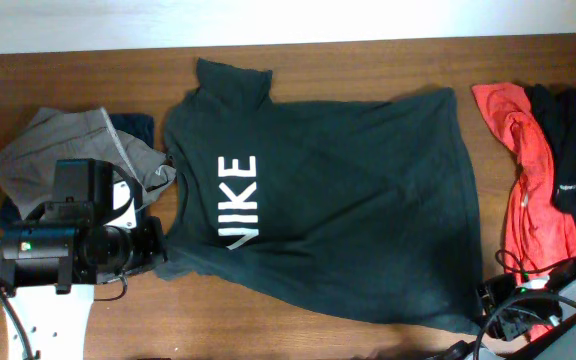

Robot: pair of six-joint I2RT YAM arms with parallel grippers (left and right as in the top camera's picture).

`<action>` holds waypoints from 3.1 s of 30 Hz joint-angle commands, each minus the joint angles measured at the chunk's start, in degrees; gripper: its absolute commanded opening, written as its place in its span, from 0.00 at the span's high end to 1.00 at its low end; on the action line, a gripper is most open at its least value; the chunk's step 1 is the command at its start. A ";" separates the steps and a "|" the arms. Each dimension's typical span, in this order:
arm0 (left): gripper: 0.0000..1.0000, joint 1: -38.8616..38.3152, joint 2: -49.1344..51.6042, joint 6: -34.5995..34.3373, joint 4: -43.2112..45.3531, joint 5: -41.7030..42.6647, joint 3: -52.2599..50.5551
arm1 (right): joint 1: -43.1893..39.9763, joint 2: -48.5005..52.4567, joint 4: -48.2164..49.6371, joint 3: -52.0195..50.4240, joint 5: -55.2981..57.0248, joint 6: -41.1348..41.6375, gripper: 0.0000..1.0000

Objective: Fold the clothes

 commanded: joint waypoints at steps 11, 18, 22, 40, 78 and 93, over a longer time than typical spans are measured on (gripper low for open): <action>0.98 0.20 0.04 0.09 0.04 -0.66 1.01 | 3.69 -0.11 -1.33 -0.26 -2.01 1.18 0.34; 0.98 0.17 0.04 0.09 0.24 -0.66 1.01 | 3.98 -0.13 2.51 -0.87 -0.52 3.41 0.64; 0.98 0.17 0.04 0.09 -0.07 -0.66 1.01 | 3.98 -0.61 5.66 -0.46 -15.56 -9.25 0.76; 0.98 0.17 0.04 0.09 -0.13 -0.66 1.01 | 16.44 -0.94 21.68 8.39 -27.28 -17.11 0.96; 0.98 0.17 0.04 0.04 1.73 -0.15 1.01 | 34.27 31.34 49.27 27.12 -15.21 6.86 0.68; 0.97 0.17 0.04 0.04 2.58 -0.17 1.01 | 24.44 4.72 -1.68 24.83 1.49 2.45 0.54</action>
